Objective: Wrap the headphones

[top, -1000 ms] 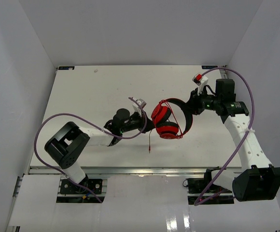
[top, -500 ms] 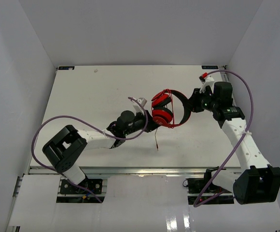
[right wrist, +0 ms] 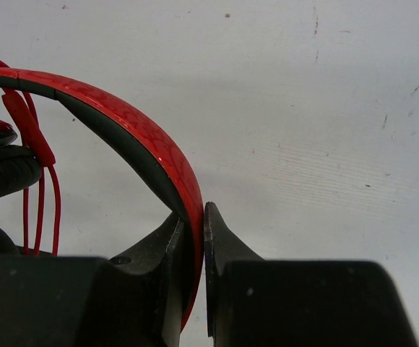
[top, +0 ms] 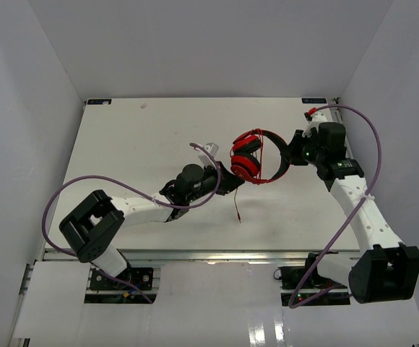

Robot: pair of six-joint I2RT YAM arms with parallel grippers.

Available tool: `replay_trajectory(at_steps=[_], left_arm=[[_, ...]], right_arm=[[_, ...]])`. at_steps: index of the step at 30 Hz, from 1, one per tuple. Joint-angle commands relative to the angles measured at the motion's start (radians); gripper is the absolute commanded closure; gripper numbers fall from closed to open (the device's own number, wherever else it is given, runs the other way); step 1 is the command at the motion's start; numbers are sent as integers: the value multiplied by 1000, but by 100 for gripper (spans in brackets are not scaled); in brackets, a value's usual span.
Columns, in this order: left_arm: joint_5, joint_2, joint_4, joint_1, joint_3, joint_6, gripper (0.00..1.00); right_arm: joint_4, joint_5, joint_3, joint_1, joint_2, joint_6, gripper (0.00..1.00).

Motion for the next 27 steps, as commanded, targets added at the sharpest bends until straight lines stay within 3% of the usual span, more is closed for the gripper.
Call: replay_trajectory(at_steps=[1, 12, 27], left_arm=[[12, -32, -88, -23, 24, -9, 100], [18, 81, -95, -67, 81, -46, 100], [14, 148, -32, -70, 44, -45, 91]], right_arm=[[137, 73, 46, -3, 15, 77, 92], [226, 143, -21, -3, 81, 43, 92], [299, 222, -67, -3, 159, 19, 92]])
